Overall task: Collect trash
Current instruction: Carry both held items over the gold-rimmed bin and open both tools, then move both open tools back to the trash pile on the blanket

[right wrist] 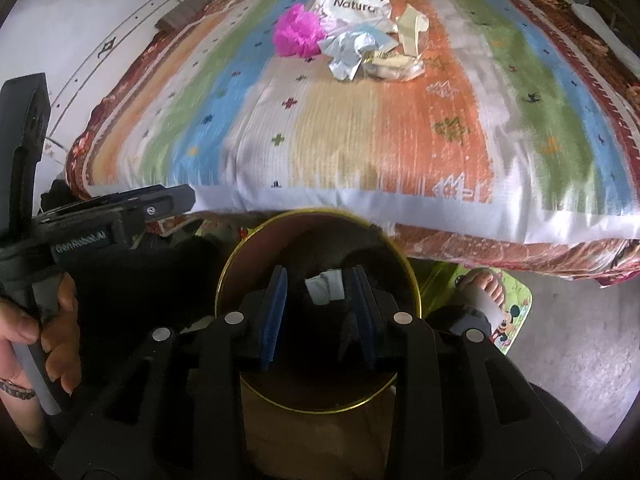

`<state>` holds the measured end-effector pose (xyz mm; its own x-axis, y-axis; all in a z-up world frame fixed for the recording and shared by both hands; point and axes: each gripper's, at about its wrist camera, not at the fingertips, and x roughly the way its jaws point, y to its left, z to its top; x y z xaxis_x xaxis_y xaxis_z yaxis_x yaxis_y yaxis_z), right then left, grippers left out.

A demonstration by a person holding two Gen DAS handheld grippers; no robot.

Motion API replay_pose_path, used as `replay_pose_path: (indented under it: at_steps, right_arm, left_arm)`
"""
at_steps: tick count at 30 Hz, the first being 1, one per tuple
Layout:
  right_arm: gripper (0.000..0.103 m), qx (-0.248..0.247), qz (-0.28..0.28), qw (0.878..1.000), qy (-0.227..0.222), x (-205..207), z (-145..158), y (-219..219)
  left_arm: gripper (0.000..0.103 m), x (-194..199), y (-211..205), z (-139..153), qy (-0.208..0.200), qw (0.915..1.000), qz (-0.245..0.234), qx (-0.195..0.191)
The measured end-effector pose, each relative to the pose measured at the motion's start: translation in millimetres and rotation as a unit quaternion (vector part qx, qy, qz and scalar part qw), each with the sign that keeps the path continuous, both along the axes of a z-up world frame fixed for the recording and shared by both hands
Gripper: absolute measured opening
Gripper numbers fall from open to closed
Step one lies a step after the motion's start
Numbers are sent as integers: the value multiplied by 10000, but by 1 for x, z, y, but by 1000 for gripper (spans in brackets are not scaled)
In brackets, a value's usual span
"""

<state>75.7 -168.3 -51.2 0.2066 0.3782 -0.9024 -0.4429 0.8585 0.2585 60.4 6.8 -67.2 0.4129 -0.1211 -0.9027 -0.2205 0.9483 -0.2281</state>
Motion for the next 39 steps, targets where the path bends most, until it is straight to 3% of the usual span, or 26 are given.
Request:
replay_pose_path:
  at_steps: [9, 14, 21, 29, 39]
  right_arm:
    - [42, 179, 13, 9994, -294, 17, 21, 2]
    - [55, 166, 54, 9982, -580, 28, 37, 4]
    - [59, 157, 156, 9968, -771, 48, 51, 9]
    - [75, 187, 47, 9962, -847, 79, 59, 6]
    - [85, 186, -493, 9959, -741, 134, 46, -10]
  left_arm:
    - [70, 12, 21, 19, -335, 9989, 295, -170]
    - [80, 26, 24, 30, -517, 9980, 341, 79]
    - [94, 47, 25, 39, -683, 9971, 266, 201]
    - [97, 78, 27, 44, -756, 9965, 110, 340]
    - [97, 116, 27, 34, -786, 9967, -12, 220]
